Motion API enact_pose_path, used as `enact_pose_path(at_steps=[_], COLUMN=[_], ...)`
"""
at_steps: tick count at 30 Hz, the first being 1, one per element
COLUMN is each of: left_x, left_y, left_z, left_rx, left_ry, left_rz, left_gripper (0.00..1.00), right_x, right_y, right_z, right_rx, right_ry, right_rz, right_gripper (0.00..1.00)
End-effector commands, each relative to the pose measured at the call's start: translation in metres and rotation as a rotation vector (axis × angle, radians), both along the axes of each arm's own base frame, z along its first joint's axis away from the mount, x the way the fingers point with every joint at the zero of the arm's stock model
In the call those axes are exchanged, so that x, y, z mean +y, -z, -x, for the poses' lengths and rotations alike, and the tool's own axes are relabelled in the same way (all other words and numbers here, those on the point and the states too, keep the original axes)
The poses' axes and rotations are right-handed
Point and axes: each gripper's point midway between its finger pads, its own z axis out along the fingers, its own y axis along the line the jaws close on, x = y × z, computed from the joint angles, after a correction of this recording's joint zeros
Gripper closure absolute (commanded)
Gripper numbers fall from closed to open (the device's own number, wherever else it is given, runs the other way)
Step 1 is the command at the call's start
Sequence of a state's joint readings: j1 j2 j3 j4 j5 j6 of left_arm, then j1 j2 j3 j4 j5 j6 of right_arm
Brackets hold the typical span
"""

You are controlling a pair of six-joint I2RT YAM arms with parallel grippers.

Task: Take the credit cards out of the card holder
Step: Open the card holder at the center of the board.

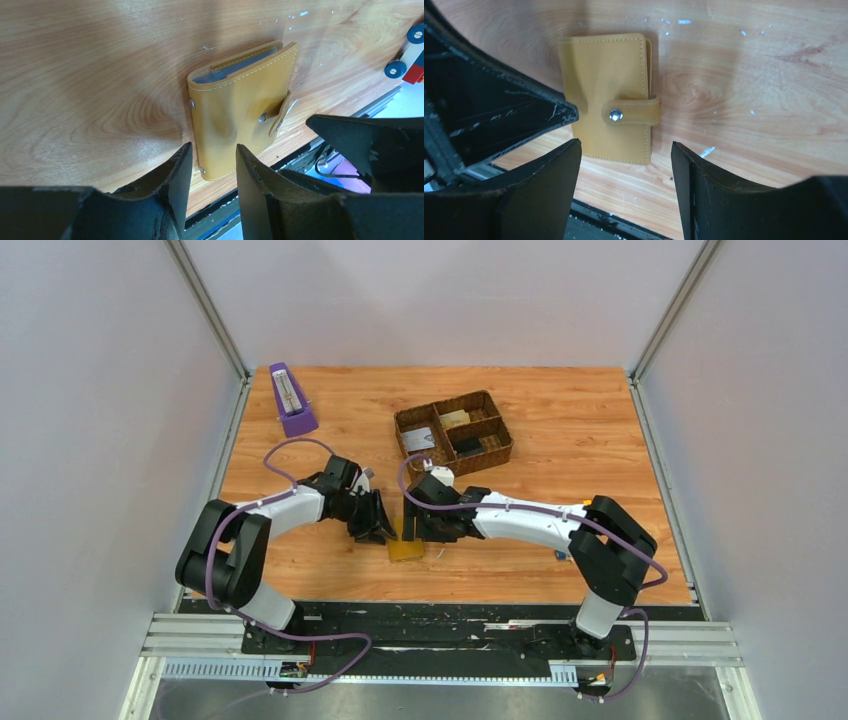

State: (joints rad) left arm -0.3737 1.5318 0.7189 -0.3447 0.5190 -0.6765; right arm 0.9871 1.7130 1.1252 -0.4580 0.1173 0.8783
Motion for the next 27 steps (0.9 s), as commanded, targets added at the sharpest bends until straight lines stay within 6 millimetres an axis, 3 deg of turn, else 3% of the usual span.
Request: enact_pose_path(at_steps=[1,8,14,21,27], left_x=[-0.001,0.001,0.005,0.006,0.005], left_y=[-0.007,0.000,0.004,0.002,-0.011], left_z=[-0.005,0.000,0.000,-0.002,-0.008], left_rx=[-0.048,-0.029,-0.028,-0.030,-0.069], left_ry=[-0.002,-0.002,-0.006,-0.005,0.010], left_rz=[0.001,-0.006,-0.031,-0.043,-0.040], left_gripper=[0.55,0.55,0.55,0.55,0.51], right_x=[0.018,0.024,0.008,-0.014,-0.016], right_y=[-0.008,0.008,0.007,0.005,-0.016], right_z=[-0.023,-0.026,-0.031,-0.033,-0.032], right_rx=[-0.067,-0.062,-0.101,-0.131,-0.169], right_ry=[0.040,0.027,0.073,0.108,0.081], right_rz=[-0.040,-0.026,0.003,0.023,-0.023], right_gripper=[0.33,0.38,0.70,1.00,1.00])
